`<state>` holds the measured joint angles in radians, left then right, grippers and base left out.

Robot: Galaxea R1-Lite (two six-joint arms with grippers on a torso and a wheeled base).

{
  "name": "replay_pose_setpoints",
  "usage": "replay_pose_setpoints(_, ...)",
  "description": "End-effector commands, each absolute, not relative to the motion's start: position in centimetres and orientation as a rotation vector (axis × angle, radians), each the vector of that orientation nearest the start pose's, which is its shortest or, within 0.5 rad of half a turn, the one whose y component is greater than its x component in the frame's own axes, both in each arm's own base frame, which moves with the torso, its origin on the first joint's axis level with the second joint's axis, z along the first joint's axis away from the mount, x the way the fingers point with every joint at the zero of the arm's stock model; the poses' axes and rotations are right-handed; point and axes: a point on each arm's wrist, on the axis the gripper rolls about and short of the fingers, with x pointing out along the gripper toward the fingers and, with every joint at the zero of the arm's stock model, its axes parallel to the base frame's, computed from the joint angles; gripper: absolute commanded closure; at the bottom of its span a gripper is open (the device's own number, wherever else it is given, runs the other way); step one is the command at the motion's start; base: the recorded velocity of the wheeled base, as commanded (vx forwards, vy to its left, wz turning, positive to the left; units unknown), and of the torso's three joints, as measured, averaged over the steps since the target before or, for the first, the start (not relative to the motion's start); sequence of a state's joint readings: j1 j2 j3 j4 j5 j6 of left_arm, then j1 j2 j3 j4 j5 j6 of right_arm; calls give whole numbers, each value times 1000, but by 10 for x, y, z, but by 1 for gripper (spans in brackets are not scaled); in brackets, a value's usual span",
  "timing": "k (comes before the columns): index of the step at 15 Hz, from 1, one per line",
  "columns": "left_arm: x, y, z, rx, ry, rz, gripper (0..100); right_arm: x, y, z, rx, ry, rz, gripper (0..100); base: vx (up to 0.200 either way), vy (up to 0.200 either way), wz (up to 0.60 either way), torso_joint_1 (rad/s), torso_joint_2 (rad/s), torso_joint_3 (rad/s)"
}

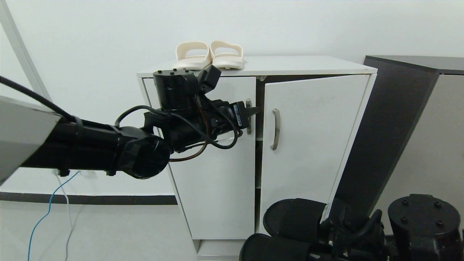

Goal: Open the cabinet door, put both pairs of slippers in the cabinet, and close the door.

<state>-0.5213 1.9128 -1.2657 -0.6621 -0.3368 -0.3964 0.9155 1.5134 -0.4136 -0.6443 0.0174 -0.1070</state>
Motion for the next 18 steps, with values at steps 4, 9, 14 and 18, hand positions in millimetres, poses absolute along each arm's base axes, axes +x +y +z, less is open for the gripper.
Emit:
replay_pose_setpoints(4, 361, -212, 224, -416, 177, -838, 100, 131, 175, 133, -305, 374, 950, 100, 0, 0, 0, 0, 0, 0)
replay_pose_setpoints(9, 338, -227, 222, -409, 184, -887, 100, 129, 176, 132, -312, 379, 959, 100, -160, 0, 0, 1, 2, 2)
replay_pose_setpoints(14, 305, -242, 225, -408, 167, -975, 100, 128, 176, 131, -314, 381, 961, 100, -200, 0, 0, 4, 1, 0)
replay_pose_setpoints(18, 307, -229, 227, -414, 124, -939, 100, 131, 176, 132, -309, 377, 947, 100, -50, 0, 0, -1, -2, 1)
